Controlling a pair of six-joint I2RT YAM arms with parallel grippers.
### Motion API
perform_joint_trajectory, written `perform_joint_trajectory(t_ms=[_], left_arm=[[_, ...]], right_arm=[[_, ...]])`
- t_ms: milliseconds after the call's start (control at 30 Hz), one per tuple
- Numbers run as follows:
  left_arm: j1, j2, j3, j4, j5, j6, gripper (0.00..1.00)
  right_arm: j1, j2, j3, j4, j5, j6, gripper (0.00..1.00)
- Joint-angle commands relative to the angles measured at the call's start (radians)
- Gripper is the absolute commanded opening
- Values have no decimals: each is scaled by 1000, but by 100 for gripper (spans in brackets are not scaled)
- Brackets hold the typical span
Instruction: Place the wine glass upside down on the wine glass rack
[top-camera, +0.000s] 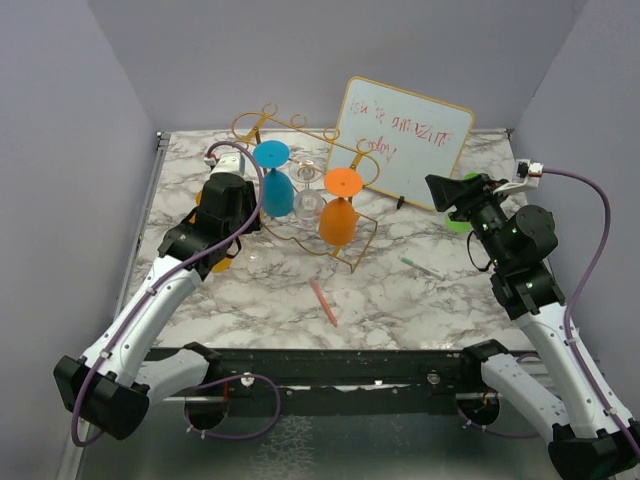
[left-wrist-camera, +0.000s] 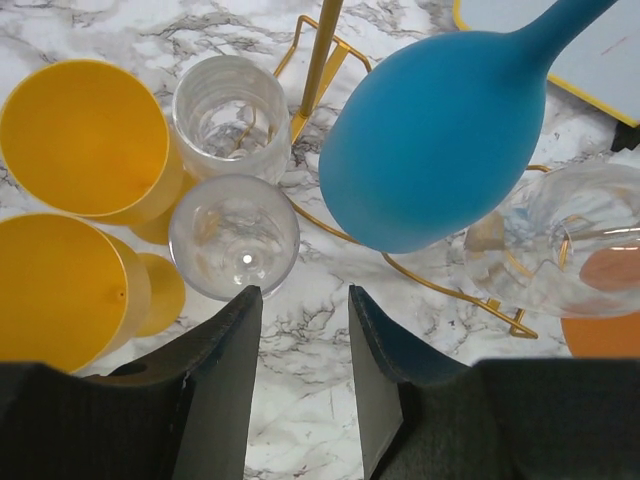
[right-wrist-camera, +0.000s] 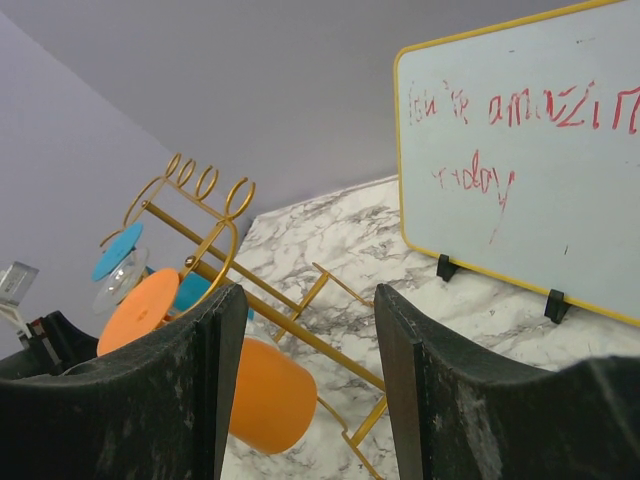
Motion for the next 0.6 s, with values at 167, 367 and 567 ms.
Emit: perform_joint_trajectory(t_ms=[167,367,567], left_arm=[[2,39,-27,100,-57,40,40],[4,82,-44,142,-99,78,37],[4,68,-74,135,-87,76,29]], right_arm=[[5,-13,25,-38,33,-11,59],[6,-12,26,-41,34,-13,59],[5,-3,33,-43,29,-12,59]])
